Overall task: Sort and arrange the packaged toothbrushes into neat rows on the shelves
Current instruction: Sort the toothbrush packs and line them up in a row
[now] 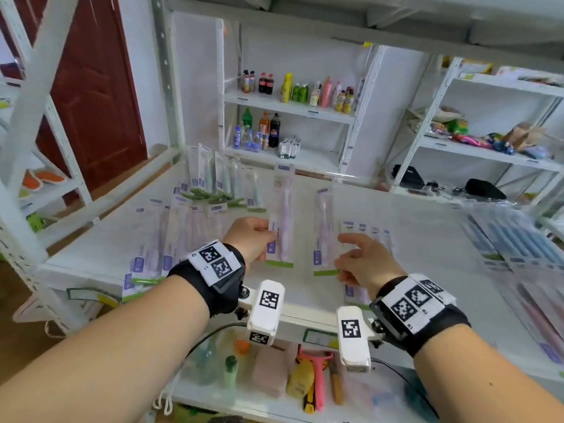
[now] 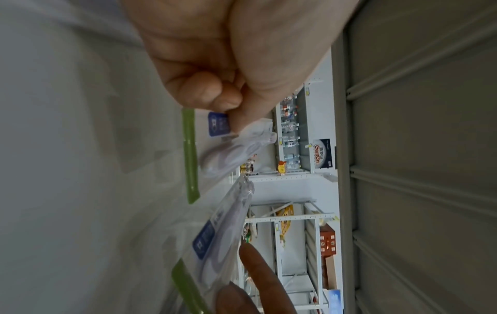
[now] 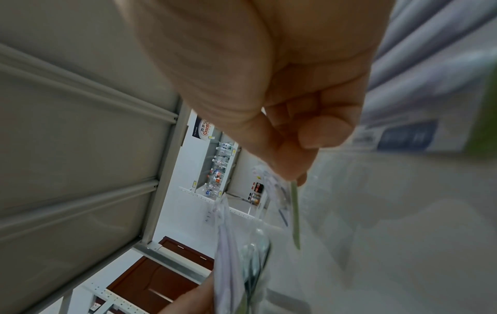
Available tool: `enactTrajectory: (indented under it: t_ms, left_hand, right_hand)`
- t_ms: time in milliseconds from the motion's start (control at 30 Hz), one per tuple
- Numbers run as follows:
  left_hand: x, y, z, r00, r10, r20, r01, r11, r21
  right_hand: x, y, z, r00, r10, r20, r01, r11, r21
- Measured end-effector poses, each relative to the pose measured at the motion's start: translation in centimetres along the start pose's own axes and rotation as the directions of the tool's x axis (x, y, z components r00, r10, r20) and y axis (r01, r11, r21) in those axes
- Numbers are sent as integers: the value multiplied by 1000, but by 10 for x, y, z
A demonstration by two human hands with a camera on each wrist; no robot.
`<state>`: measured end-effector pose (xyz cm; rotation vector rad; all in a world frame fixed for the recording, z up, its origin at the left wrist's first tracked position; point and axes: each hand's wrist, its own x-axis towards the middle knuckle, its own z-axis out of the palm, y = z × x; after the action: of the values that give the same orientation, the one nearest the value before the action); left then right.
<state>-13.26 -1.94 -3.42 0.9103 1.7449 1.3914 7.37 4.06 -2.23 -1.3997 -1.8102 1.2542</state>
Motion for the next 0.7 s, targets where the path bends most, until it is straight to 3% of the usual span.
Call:
enactTrajectory:
  t_ms: [333, 700]
  left_hand:
    - [-2, -10, 57, 987, -72, 147, 67, 997, 40]
    - [-3, -16, 75, 967, -112, 227, 103, 993, 51]
  right_hand:
    - [-13, 17, -27, 995, 94, 35, -92, 994, -65]
    - [-13, 24, -29, 991, 128, 33, -120, 977, -178]
